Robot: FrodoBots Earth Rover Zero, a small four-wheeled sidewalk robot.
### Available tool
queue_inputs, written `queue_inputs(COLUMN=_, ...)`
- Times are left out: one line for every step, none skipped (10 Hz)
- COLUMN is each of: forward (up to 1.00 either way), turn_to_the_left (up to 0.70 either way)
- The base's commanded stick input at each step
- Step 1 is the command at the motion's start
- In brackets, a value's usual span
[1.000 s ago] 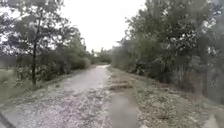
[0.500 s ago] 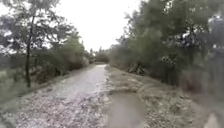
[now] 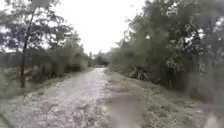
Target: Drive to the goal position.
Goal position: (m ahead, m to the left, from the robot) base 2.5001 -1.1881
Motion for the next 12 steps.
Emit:
queue_inputs(forward=0.30, turn_to_the_left=0.00)
queue_inputs(forward=0.30, turn_to_the_left=0.00)
queue_inputs(forward=0.30, turn_to_the_left=0.00)
queue_inputs(forward=0.30, turn_to_the_left=0.00)
queue_inputs(forward=0.30, turn_to_the_left=0.00)
queue_inputs(forward=0.30, turn_to_the_left=0.00)
queue_inputs(forward=0.30, turn_to_the_left=0.00)
queue_inputs(forward=0.30, turn_to_the_left=0.28)
queue_inputs(forward=0.34, turn_to_the_left=0.58)
queue_inputs(forward=0.44, turn_to_the_left=0.53)
queue_inputs(forward=0.50, turn_to_the_left=0.38)
queue_inputs(forward=0.50, turn_to_the_left=0.11)
